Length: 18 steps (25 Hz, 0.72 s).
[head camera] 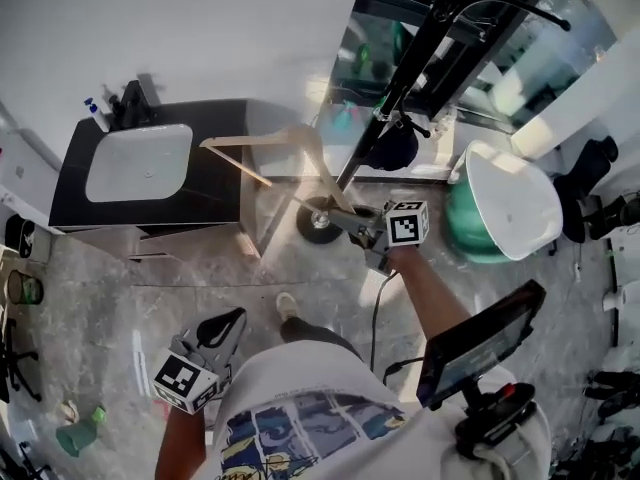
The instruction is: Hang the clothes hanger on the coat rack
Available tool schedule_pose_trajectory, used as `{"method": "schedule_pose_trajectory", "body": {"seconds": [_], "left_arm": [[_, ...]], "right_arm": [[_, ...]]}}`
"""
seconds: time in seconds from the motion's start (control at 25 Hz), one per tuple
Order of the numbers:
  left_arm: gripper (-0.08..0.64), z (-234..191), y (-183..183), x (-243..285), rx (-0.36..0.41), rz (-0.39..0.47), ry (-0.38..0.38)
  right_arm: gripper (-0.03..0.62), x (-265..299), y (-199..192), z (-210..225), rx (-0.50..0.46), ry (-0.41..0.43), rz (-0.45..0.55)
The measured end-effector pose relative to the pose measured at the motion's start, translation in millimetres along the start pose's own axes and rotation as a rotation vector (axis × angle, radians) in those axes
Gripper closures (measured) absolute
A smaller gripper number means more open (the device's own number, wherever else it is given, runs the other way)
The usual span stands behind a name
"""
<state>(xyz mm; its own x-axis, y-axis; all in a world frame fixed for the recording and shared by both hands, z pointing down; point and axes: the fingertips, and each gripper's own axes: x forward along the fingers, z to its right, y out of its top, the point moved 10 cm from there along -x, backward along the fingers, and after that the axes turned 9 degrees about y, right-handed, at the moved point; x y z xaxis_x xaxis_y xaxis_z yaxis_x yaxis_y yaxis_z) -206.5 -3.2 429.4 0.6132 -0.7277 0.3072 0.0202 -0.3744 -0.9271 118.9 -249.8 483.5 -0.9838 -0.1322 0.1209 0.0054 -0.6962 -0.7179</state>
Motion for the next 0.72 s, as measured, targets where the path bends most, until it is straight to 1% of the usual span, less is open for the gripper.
{"method": "schedule_pose_trajectory", "body": {"seconds": [0.24,0.36,0.56,0.72], "left_arm": [[0.557,21,-11,2,0.015,-0.001,-0.12],[0.557,29,-12,5,0.027,0.009,-0.158],[0.557,34,-10,9,0.048,0.033,-0.184],[0.557,30,-6,11,0.05,0.04,-0.181]], "right_arm": [[0.578,-64,26,-74,-0.125,-0.083,0.054],[0.578,-93,44,-103,-0.192,-0.119,0.069],[0.58,-132,78,-129,-0.287,-0.171,0.103],[0.58,-160,114,-133,-0.338,-0.216,0.118]]}}
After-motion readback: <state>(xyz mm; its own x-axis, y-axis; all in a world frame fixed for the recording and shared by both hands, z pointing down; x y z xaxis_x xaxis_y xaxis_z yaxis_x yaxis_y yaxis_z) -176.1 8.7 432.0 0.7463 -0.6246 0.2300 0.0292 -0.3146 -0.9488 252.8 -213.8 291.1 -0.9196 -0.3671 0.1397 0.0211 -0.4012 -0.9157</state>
